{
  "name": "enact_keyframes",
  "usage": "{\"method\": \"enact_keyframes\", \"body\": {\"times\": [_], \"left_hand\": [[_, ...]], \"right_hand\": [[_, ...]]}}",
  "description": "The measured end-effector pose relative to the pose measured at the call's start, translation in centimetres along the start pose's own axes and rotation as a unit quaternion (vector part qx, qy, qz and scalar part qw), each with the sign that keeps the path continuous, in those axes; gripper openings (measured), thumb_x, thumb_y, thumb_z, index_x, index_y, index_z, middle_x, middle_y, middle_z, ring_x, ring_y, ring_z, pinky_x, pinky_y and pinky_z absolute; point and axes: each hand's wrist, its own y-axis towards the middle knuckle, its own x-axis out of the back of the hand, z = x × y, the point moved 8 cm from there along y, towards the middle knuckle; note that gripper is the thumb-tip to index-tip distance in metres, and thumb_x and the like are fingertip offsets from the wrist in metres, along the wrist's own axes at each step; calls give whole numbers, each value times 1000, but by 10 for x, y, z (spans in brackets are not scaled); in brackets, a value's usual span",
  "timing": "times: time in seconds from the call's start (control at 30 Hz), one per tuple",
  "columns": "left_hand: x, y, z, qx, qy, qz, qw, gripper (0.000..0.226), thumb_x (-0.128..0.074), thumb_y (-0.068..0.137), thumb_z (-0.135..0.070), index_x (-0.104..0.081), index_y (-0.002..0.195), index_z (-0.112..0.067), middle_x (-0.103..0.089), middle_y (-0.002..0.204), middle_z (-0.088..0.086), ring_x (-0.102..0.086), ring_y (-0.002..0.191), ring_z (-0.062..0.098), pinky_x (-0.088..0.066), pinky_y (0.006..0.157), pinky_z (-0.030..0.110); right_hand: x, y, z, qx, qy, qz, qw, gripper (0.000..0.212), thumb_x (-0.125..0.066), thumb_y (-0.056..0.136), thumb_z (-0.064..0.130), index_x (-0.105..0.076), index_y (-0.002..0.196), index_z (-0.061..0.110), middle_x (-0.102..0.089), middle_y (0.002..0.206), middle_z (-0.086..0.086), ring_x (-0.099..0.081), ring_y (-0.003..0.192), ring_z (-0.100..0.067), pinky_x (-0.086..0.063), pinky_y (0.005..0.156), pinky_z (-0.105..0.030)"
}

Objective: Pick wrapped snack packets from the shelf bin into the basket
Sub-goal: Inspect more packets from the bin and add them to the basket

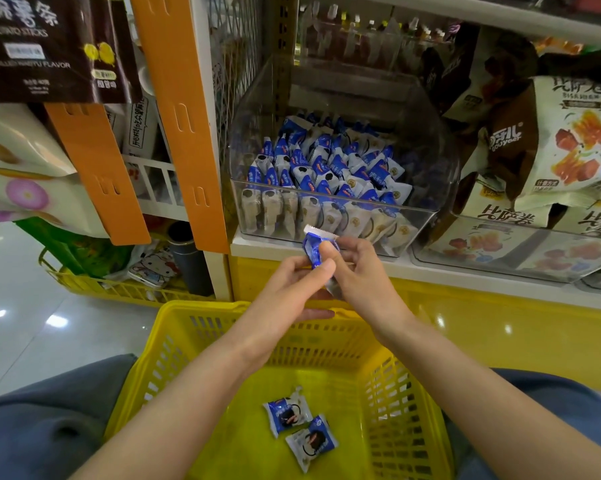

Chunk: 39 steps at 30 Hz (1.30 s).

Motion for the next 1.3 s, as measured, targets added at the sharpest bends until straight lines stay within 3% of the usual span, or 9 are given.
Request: {"method": "enact_keyframes", "body": {"times": [0.13, 0.23, 0.33, 0.5, 0.67, 0.77, 0.93, 1.13, 1.3], "left_hand": [[7, 3, -6, -4, -40, -28, 999, 22, -51, 92, -8, -56, 114, -12, -66, 112, 10, -67, 93, 18, -58, 79, 33], [17, 5, -5, 20, -50, -42, 998, 28, -40, 95, -1, -59, 108, -15, -68, 107, 11, -68, 94, 21, -58, 73, 30], [24, 7, -4, 34, -50, -50, 997, 26, -39, 95, -8, -60, 109, -13, -69, 105, 13, -67, 92, 22, -57, 73, 32], [35, 5, -6, 14, 35, -95, 995, 24, -49, 94, -34, -61, 110, -19, -70, 105, 4, -64, 101, 18, -48, 92, 37], [38, 3, -14, -48, 65, -120, 989, 16, -51, 94, -27, -62, 100, -17, -70, 89, -5, -66, 77, -1, -46, 62, 10], [39, 2, -19, -64, 76, -131, 986, 21, -52, 94, -30, -62, 106, -17, -71, 92, -5, -65, 81, -4, -46, 64, 8], [47, -3, -40, -122, 93, -183, 971, 22, -52, 93, -26, -56, 77, -13, -60, 61, -11, -54, 56, -6, -38, 52, 4], [38, -7, -77, -208, 145, -163, 953, 14, -55, 90, -24, -55, 102, -16, -69, 90, -1, -65, 79, 8, -50, 69, 21], [38, 0, -108, -262, 247, -169, 917, 19, -50, 93, -28, -47, 112, -29, -61, 101, -13, -58, 90, -5, -45, 75, 9]], "right_hand": [[4, 2, 3, 7, 5, -14, 1000, 38, -33, 94, 48, -45, 115, 18, -58, 99, 7, -56, 88, 0, -46, 69, -7], [3, 3, 1, -23, 30, 7, 999, 27, -45, 95, 37, -46, 114, 18, -63, 93, 5, -58, 78, -3, -48, 63, -15], [-3, 1, 1, -30, 20, 54, 998, 20, -53, 93, 27, -57, 110, 18, -69, 94, 1, -60, 73, -2, -48, 59, -13], [-6, -3, 7, 12, -30, 78, 996, 14, -55, 91, 23, -62, 104, 21, -67, 94, -4, -56, 66, 3, -44, 56, -6], [-5, -7, 14, 56, -67, 84, 993, 11, -54, 92, 23, -63, 98, 21, -65, 95, -12, -52, 70, -2, -44, 62, -13], [-6, -9, 18, 64, -62, 95, 992, 16, -54, 92, 23, -62, 103, 15, -65, 100, -15, -54, 70, -1, -47, 63, -14], [-21, -19, 27, 83, -8, 128, 988, 19, -59, 88, 9, -59, 102, 23, -67, 98, 5, -62, 79, -3, -51, 70, -15], [-9, -21, 51, 123, 48, 88, 987, 17, -60, 86, 10, -63, 101, 18, -71, 86, 8, -64, 76, 3, -50, 67, -12], [13, -4, 88, 184, 4, 24, 983, 17, -62, 86, 20, -65, 101, 14, -71, 84, 9, -63, 76, 2, -47, 67, -12]]}}
